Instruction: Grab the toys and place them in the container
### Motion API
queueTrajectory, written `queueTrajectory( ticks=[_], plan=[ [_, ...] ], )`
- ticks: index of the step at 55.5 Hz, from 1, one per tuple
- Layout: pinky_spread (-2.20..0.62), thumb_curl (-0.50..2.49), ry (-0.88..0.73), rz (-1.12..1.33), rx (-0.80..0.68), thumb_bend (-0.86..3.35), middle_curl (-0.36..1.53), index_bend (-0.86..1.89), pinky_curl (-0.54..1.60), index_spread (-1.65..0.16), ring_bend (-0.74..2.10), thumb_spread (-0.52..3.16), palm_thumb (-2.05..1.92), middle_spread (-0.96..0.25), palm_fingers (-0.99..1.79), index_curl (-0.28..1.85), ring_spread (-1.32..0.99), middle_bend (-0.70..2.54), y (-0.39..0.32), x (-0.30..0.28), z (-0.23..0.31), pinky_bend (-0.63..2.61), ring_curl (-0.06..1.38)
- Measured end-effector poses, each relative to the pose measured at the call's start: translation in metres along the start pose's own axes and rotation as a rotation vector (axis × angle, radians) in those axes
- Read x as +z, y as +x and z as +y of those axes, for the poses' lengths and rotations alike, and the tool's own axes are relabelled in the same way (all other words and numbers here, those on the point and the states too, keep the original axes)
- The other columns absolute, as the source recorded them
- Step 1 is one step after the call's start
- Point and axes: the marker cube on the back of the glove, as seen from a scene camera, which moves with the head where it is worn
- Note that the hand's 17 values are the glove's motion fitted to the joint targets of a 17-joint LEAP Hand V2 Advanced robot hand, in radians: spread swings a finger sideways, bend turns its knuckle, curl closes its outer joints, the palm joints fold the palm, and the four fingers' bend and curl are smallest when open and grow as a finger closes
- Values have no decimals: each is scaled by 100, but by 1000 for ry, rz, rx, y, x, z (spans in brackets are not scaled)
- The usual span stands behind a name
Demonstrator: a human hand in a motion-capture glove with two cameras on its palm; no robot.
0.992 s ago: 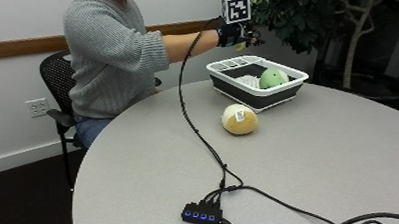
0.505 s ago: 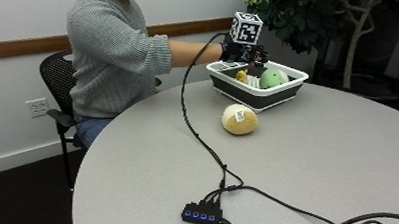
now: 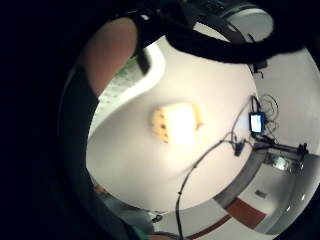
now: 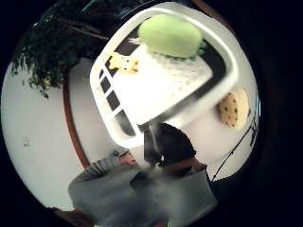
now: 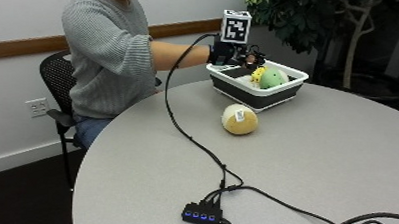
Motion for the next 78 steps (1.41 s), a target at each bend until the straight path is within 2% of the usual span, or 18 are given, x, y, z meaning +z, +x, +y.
queueTrajectory(
  ticks=[6, 9, 26, 39, 43, 50, 58, 66, 68, 72, 74, 78],
  plan=[
    [6, 32, 25, -36, 198, -2, 27, 17, 37, -34, 18, 130, 11, -16, -14, 33, -10, 13, 68, -2, 23, 72, 32],
    [6, 32, 30, -71, 252, -2, 26, 18, 37, -34, 17, 130, 11, -15, -13, 33, -10, 13, 88, -1, 29, 72, 31],
    [6, 32, -24, -81, 288, -1, 23, 17, 37, -34, 16, 131, 9, -15, -14, 35, -8, 13, 84, 40, 5, 72, 28],
    [6, 32, -254, 1, 328, -1, 22, 16, 38, -34, 17, 130, 8, -14, -14, 34, -7, 12, 72, 162, -11, 78, 27],
    [6, 32, -207, 28, 337, -1, 21, 15, 39, -34, 11, 130, 9, -14, -21, 33, -5, 11, 70, 175, -11, 86, 24],
    [6, 35, -199, 40, 335, 1, 19, 17, 44, -35, 12, 131, 17, -13, -16, 33, -3, 10, 72, 175, -15, 106, 21],
    [4, 37, -168, 33, 358, 3, 18, 19, 44, -37, 19, 138, 23, -13, -8, 35, -2, 12, 74, 175, -16, 110, 21],
    [1, 39, -77, 36, 362, 6, 20, 23, 41, -39, 28, 144, 28, -14, 11, 37, -6, 18, 79, 164, -17, 104, 23],
    [-8, 42, -47, 28, 361, 12, 24, 22, 37, -39, 41, 148, 38, -17, 36, 37, -15, 29, 82, 159, -17, 96, 27],
    [-21, 47, -9, -34, 371, 17, 26, 14, 36, -39, 62, 146, 50, -20, 61, 35, -26, 33, 88, 142, -16, 97, 32],
    [-27, 51, 16, -63, 380, 18, 28, 22, 35, -40, 67, 138, 57, -22, 76, 37, -31, 37, 92, 128, -16, 95, 34],
    [-32, 57, 81, -74, 381, 18, 33, 30, 36, -42, 74, 127, 63, -26, 85, 43, -39, 46, 100, 94, -14, 89, 39]
  ],
)
